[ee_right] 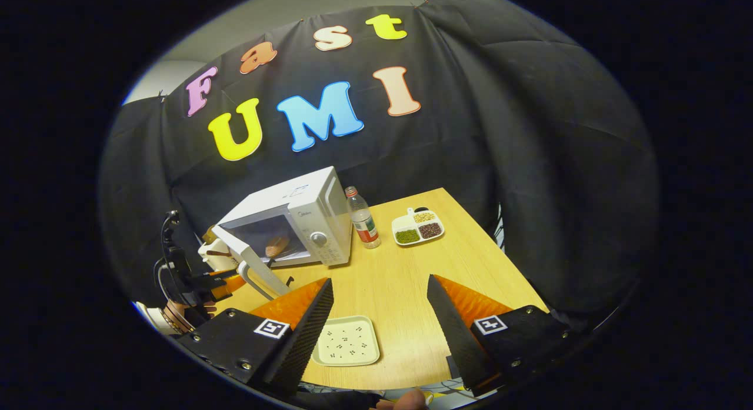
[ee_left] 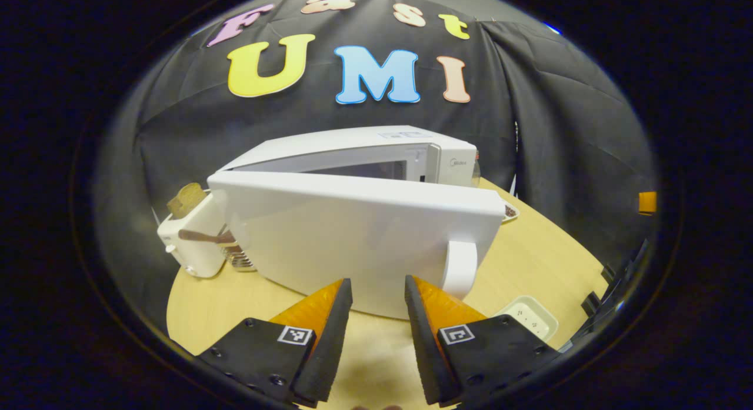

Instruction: Open the microwave oven with the left hand, put the food in, and close the microwave oven.

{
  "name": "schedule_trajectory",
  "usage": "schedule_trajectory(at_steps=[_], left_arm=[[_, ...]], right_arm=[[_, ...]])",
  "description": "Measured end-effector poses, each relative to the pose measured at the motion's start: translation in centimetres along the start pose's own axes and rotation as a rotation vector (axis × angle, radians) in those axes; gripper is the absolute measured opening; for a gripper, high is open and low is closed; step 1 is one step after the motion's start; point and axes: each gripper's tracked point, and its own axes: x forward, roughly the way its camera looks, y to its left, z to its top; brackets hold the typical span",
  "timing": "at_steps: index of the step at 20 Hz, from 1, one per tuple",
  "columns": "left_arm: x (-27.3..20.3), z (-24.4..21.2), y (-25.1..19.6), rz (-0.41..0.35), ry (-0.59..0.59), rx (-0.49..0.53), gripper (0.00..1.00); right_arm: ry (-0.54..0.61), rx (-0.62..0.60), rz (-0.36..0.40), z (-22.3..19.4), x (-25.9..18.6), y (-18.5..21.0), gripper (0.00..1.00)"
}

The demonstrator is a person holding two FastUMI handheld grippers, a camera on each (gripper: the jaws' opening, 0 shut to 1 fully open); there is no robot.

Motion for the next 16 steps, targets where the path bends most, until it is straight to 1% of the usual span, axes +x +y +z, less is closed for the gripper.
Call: schedule_trajectory(at_steps=[2,3,6,8,9,10,11,12,13,16], left_arm=[[2.5,0.9,0.5,-0.015,-0.001,0.011,0.65],[3.7,1.6,0.4,-0.028,-0.011,0.023,0.63],[6.6,3.6,-0.6,-0.061,-0.048,0.086,0.65],[7.7,4.8,-1.1,-0.073,-0.066,0.135,0.64],[8.4,5.7,-1.2,-0.073,-0.084,0.168,0.65],[8.9,6.6,-1.4,-0.079,-0.104,0.189,0.67],[9.4,7.1,-2.1,-0.105,-0.109,0.193,0.68],[9.5,7.0,-3.4,-0.141,-0.108,0.176,0.72],[9.3,6.9,-3.3,-0.139,-0.105,0.174,0.65],[9.7,7.7,-3.0,-0.151,-0.126,0.106,0.65]], right_arm=[[0.021,0.028,-0.036,-0.8,0.7,0.3,0.98],[0.017,0.044,-0.053,-0.7,0.8,0.5,0.98],[0.024,0.061,-0.105,-0.9,1.4,0.6,0.98],[0.039,0.062,-0.142,-1.1,1.7,0.2,0.98],[0.035,0.072,-0.155,-0.7,2.0,0.3,0.98],[0.034,0.086,-0.164,-0.3,2.2,0.4,0.98],[0.037,0.097,-0.17,-0.4,2.4,0.5,0.98],[0.043,0.098,-0.181,-0.5,2.6,0.5,0.98],[0.048,0.089,-0.191,-0.6,2.6,0.4,0.98],[0.042,0.063,-0.209,-0.1,2.4,0.4,0.98]])
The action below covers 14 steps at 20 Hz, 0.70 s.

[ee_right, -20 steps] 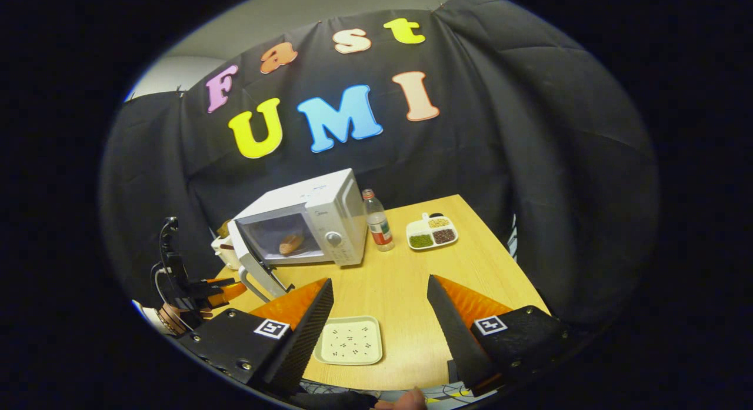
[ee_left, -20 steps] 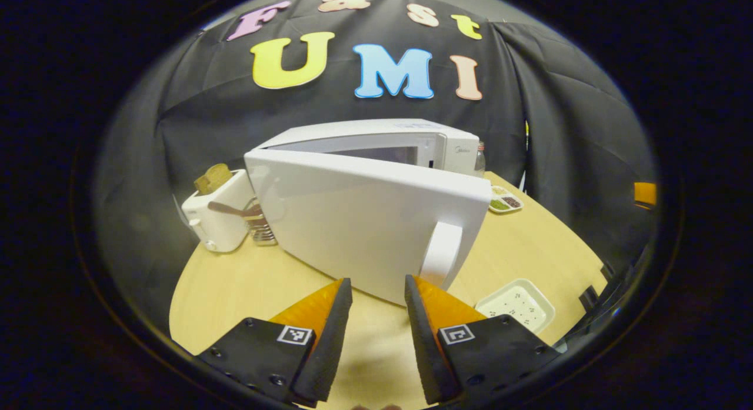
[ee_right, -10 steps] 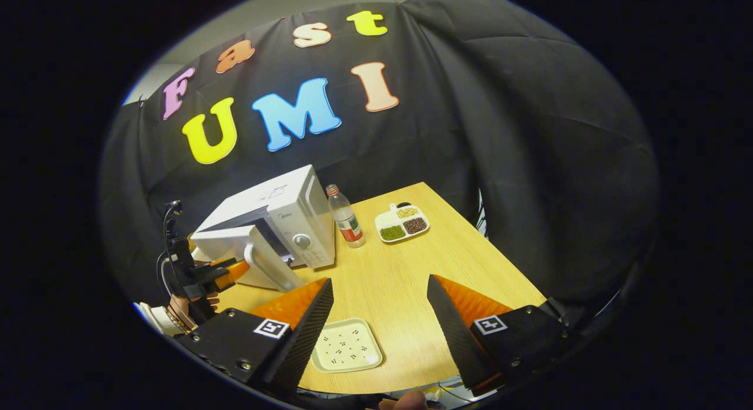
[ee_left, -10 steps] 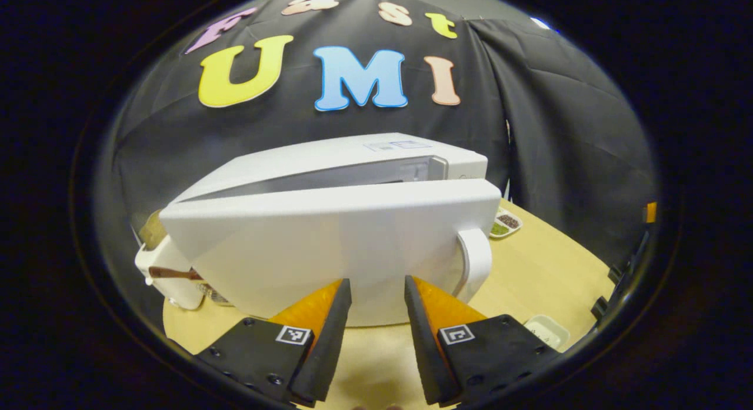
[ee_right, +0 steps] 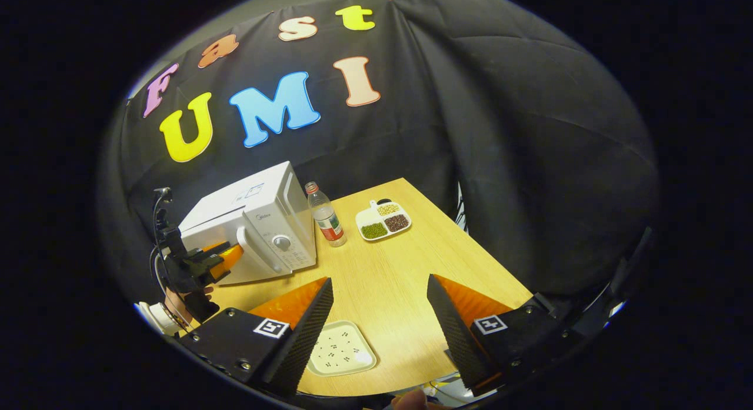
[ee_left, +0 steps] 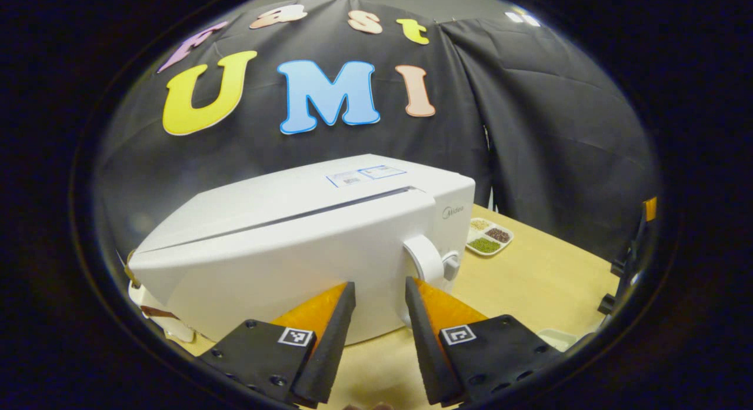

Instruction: Open the microwave oven with the left hand, put the food in, and close the microwave oven.

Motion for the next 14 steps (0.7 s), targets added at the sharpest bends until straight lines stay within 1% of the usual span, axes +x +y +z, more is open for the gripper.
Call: schedule_trajectory(at_steps=[1,2,4,6,7,8,9,11,12,13,14], left_arm=[[0.1,0.0,0.0,-0.004,0.002,-0.024,0.63],[0.1,0.1,-0.1,-0.008,0.0,-0.038,0.65],[0.6,0.4,0.1,-0.003,-0.019,-0.038,0.65],[1.0,0.4,0.0,-0.001,0.01,-0.04,0.65],[1.0,0.5,0.0,0.009,0.013,-0.046,0.6],[0.7,0.5,0.3,0.038,0.016,-0.045,0.55],[0.1,0.9,0.5,0.063,0.011,-0.045,0.56],[-1.8,1.6,-0.3,0.073,-0.002,-0.066,0.71],[-3.3,1.9,-0.8,0.081,-0.005,-0.079,0.81],[-4.9,2.2,-1.2,0.097,-0.012,-0.086,0.81],[-6.8,2.6,-1.7,0.115,-0.021,-0.093,0.7]], right_arm=[[0.002,-0.003,-0.004,-0.2,-0.1,-0.1,0.98],[0.005,-0.006,-0.001,-0.4,-0.2,0.0,0.98],[0.017,-0.007,0.006,-1.0,-0.3,0.3,0.98],[0.021,-0.016,0.019,-1.5,-0.8,0.5,0.98],[0.022,-0.021,0.025,-1.7,-1.1,0.4,0.98],[0.014,-0.024,0.03,-1.7,-1.6,0.3,0.98],[0.005,-0.023,0.038,-1.6,-2.1,0.1,0.98],[-0.006,-0.022,0.058,-1.8,-2.5,-0.3,0.98],[-0.009,-0.024,0.076,-1.7,-2.7,-0.7,0.98],[-0.013,-0.027,0.094,-1.7,-2.8,-1.0,0.98],[-0.022,-0.032,0.113,-1.3,-2.8,-1.4,0.98]])
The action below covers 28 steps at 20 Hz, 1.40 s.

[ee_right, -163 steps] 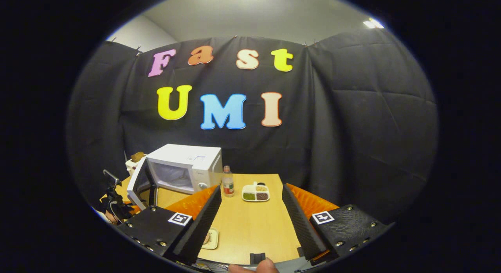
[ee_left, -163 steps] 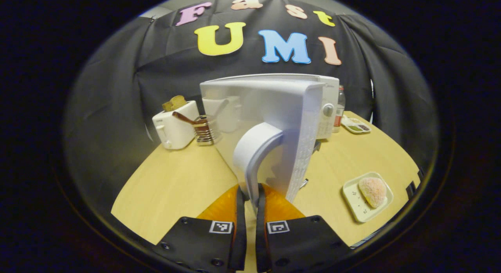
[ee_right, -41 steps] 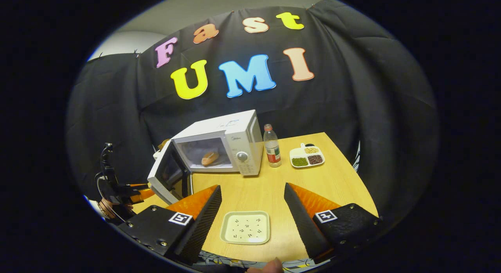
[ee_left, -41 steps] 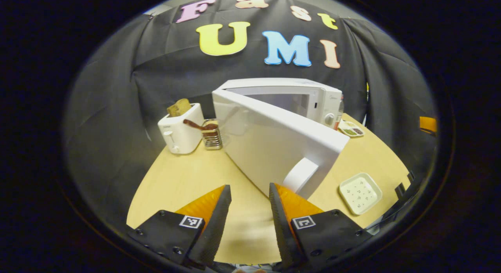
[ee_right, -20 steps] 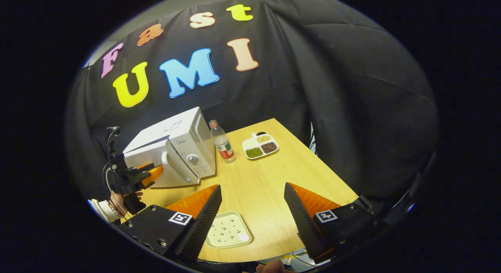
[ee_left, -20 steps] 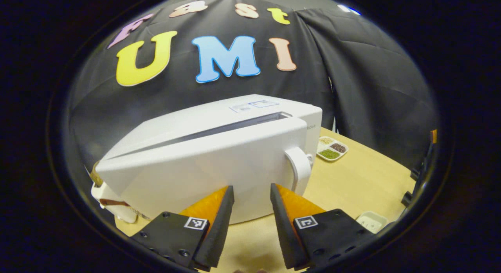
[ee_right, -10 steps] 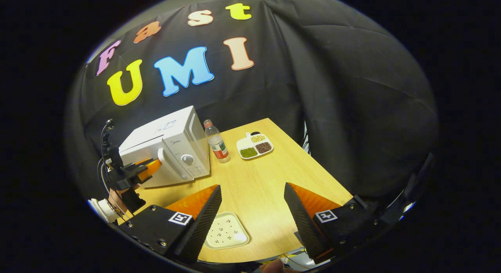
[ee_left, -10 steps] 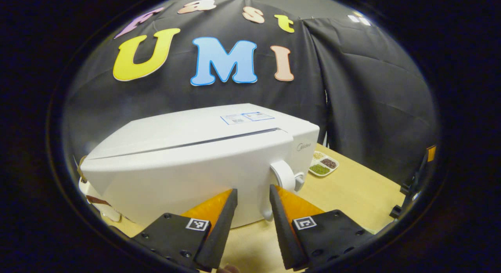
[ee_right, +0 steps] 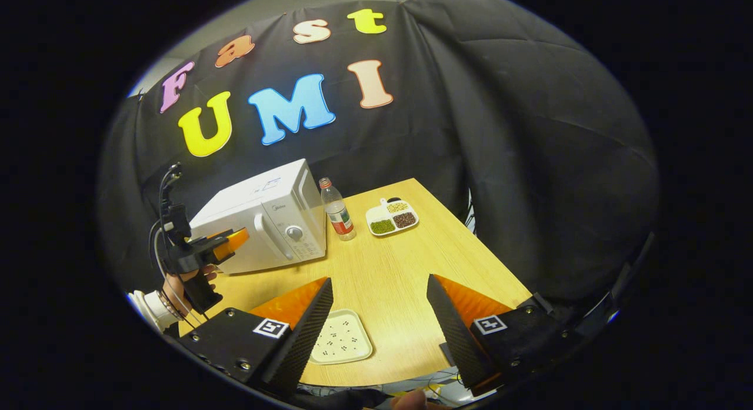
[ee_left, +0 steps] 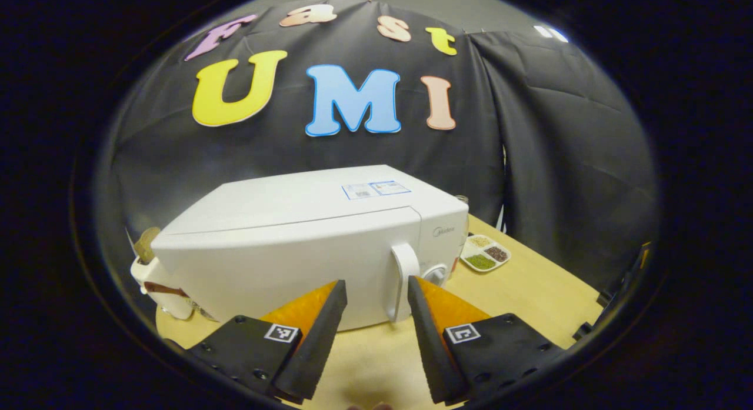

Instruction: Open the microwave oven with the left hand, put the food in, and close the microwave oven.

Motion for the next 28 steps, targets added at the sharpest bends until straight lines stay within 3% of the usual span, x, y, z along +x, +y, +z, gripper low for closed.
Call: schedule_trajectory(at_steps=[2,8,10,12,13,15,19,20,21,22,23,24,25,26,28], left_arm=[[-4.3,0.7,-0.7,0.043,-0.013,-0.001,0.76],[-19.0,6.4,-3.6,0.199,-0.111,-0.015,0.75],[-23.6,8.8,-4.4,0.258,-0.149,-0.007,0.8],[-27.9,11.7,-5.3,0.291,-0.2,0.004,0.75],[-29.6,13.4,-5.7,0.294,-0.224,0.005,0.8],[-33.0,16.3,-5.8,0.316,-0.272,-0.028,0.77],[-37.1,21.9,-5.4,0.309,-0.34,-0.162,0.71],[-38.2,23.3,-4.9,0.31,-0.357,-0.162,0.69],[-39.3,24.7,-4.6,0.311,-0.379,-0.151,0.75],[-40.2,25.9,-4.3,0.313,-0.404,-0.141,0.68],[-41.0,26.8,-4.0,0.312,-0.424,-0.133,0.68],[-40.8,27.1,-4.2,0.305,-0.432,-0.126,0.8],[-41.0,27.4,-4.1,0.297,-0.436,-0.121,0.69],[-41.1,27.4,-3.6,0.296,-0.438,-0.121,0.8],[-41.5,27.7,-2.8,0.299,-0.453,-0.119,0.69]], right_arm=[[-0.023,-0.012,0.043,1.3,-0.3,-1.0,0.98],[-0.133,-0.055,0.177,8.0,-2.1,-2.7,0.98],[-0.163,-0.091,0.237,10.2,-2.7,-1.1,0.98],[-0.188,-0.131,0.273,12.2,-3.9,0.4,0.98],[-0.214,-0.134,0.294,13.6,-4.8,1.4,0.98],[-0.269,-0.135,0.333,16.0,-7.1,3.7,0.98],[-0.319,-0.211,0.303,19.7,-10.1,6.3,0.98],[-0.339,-0.214,0.311,20.8,-11.2,7.3,0.98],[-0.368,-0.218,0.321,22.2,-12.3,8.5,0.98],[-0.393,-0.222,0.324,23.5,-13.2,9.4,0.98],[-0.408,-0.223,0.322,24.2,-13.9,10.0,0.98],[-0.418,-0.216,0.326,24.7,-14.7,10.6,0.98],[-0.433,-0.208,0.335,25.2,-15.3,11.5,0.98],[-0.448,-0.202,0.34,25.7,-15.9,12.0,0.98],[-0.475,-0.218,0.328,26.0,-16.4,12.4,0.98]])
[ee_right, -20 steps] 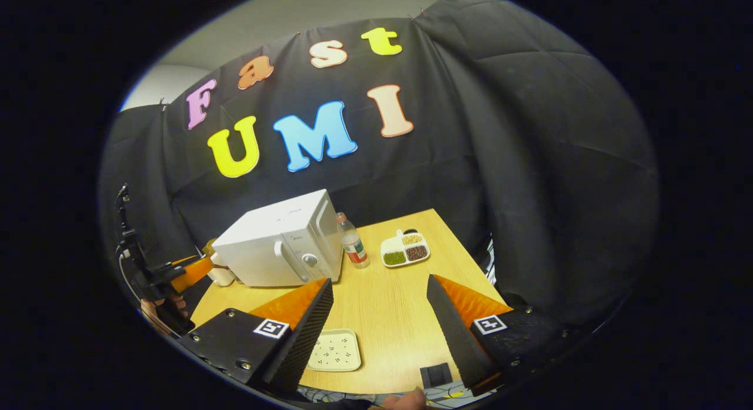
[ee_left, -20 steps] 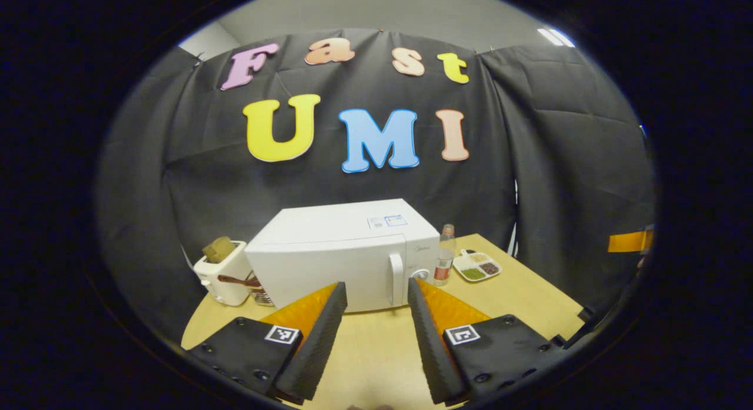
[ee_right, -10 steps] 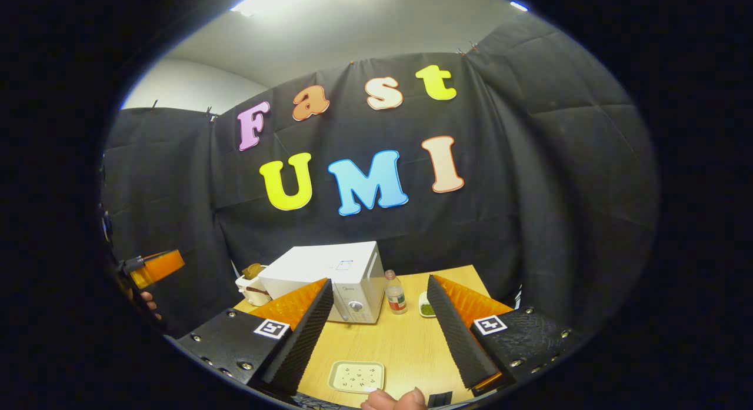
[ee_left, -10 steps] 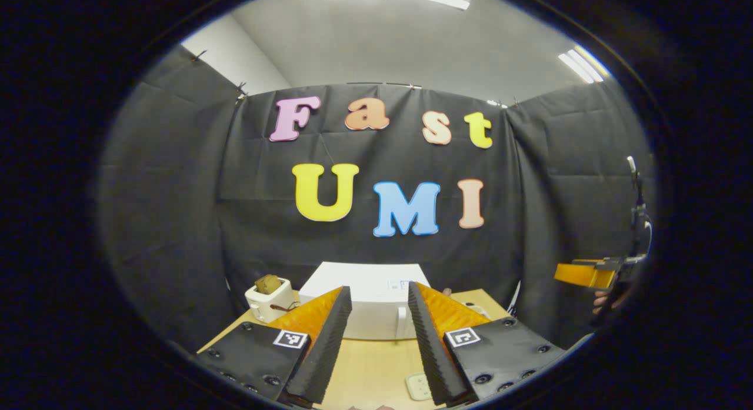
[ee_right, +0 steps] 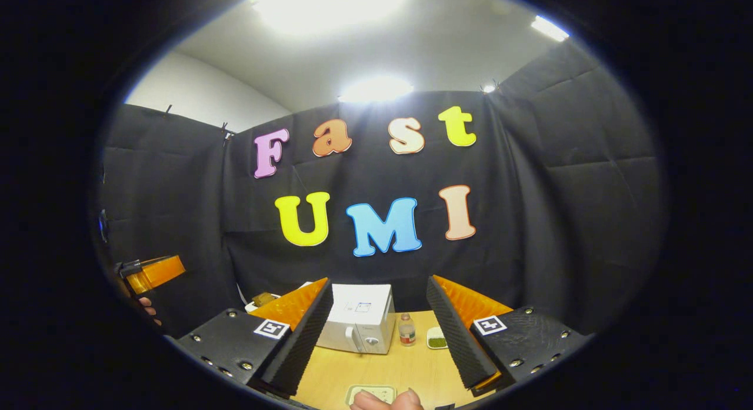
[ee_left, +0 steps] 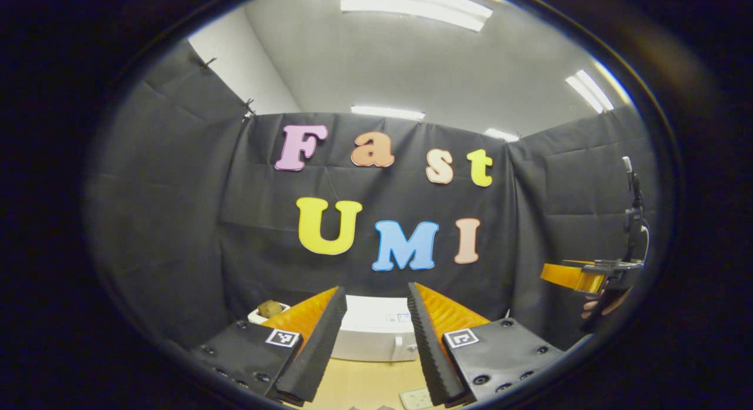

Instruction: Open the microwave oven with the left hand, put the food in, and close the microwave oven.

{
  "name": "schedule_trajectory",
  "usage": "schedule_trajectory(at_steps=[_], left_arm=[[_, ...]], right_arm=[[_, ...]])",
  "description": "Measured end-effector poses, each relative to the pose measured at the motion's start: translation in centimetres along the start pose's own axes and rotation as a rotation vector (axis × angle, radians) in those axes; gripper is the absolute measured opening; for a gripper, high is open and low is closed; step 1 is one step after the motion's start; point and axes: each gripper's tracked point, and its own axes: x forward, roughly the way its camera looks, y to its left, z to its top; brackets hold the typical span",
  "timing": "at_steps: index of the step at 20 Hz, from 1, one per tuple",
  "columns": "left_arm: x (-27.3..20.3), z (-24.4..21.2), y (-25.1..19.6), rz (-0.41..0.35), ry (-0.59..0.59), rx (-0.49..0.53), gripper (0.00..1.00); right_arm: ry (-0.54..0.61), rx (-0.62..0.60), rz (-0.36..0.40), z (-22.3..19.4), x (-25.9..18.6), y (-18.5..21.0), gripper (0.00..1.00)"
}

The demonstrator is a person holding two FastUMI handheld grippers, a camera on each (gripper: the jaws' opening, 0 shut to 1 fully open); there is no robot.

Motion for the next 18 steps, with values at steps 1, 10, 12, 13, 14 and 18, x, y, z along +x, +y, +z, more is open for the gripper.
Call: schedule_trajectory(at_steps=[1,10,12,13,14,18], left_arm=[[0.2,0.3,0.3,0.001,-0.009,-0.001,0.74],[1.7,-0.6,2.2,-0.008,-0.004,-0.009,0.8],[1.9,-0.7,2.3,-0.006,-0.005,-0.014,0.8],[2.1,-0.6,2.4,-0.008,-0.007,-0.016,0.8],[2.2,-0.7,2.5,-0.008,-0.005,-0.013,0.8],[2.6,-0.8,2.6,-0.004,-0.008,-0.001,0.75]], right_arm=[[-0.001,-0.018,-0.005,0.0,0.1,0.3,0.98],[0.019,-0.026,-0.016,-0.6,1.7,1.9,0.98],[0.022,-0.03,-0.019,-0.7,2.2,1.9,0.98],[0.026,-0.03,-0.015,-0.9,2.4,2.1,0.98],[0.03,-0.022,-0.006,-1.0,2.6,2.4,0.98],[0.032,-0.017,0.008,-1.0,3.2,2.6,0.93]])
